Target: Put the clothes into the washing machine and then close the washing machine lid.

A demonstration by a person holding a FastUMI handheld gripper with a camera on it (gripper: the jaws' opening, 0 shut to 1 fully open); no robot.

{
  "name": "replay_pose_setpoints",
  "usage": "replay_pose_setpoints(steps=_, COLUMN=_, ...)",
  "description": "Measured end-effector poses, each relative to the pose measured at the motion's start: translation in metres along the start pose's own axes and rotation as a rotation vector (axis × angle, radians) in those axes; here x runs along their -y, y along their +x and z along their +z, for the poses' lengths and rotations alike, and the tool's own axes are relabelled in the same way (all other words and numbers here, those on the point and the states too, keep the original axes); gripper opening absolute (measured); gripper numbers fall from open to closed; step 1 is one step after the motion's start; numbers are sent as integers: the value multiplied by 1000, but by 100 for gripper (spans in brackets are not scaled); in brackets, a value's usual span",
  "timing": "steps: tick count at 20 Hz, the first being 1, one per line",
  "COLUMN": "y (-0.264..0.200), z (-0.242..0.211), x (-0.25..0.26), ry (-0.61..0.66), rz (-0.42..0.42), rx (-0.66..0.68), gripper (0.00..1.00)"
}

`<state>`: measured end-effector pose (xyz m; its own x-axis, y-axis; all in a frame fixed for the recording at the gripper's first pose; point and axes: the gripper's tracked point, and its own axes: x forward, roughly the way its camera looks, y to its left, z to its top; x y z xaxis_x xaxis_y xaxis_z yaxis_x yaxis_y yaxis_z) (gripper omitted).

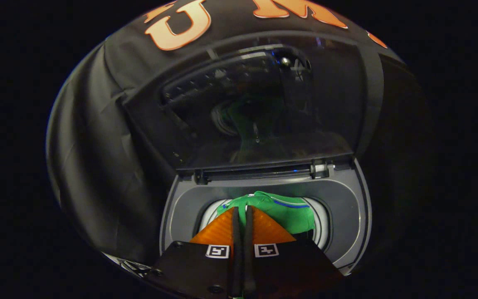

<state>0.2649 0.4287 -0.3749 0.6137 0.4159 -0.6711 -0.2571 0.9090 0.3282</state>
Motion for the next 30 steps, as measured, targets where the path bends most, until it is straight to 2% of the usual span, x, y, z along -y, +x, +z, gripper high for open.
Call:
replay_pose_setpoints(steps=6, y=43, z=-25, x=15, ry=43, rz=-43, rx=-71, gripper=9)
replay_pose_setpoints(steps=15, y=66, z=-58, x=31, ry=70, rz=-57, rx=-146, gripper=9)
replay_pose_setpoints(steps=18, y=69, z=-63, x=37, ry=70, rz=-86, rx=-158, gripper=9)
replay_pose_setpoints(steps=19, y=70, z=-67, x=36, ry=74, rz=-86, rx=-168, gripper=13)
replay_pose_setpoints(steps=22, y=63, z=-59, x=41, ry=49, rz=-122, rx=-161, gripper=65)
replay_pose_setpoints(steps=24, y=61, z=-60, x=44, ry=29, rz=-138, rx=-106, gripper=99)
replay_pose_setpoints(steps=30, y=19, z=-59, x=17, ry=13, rz=-137, rx=-45, gripper=99)
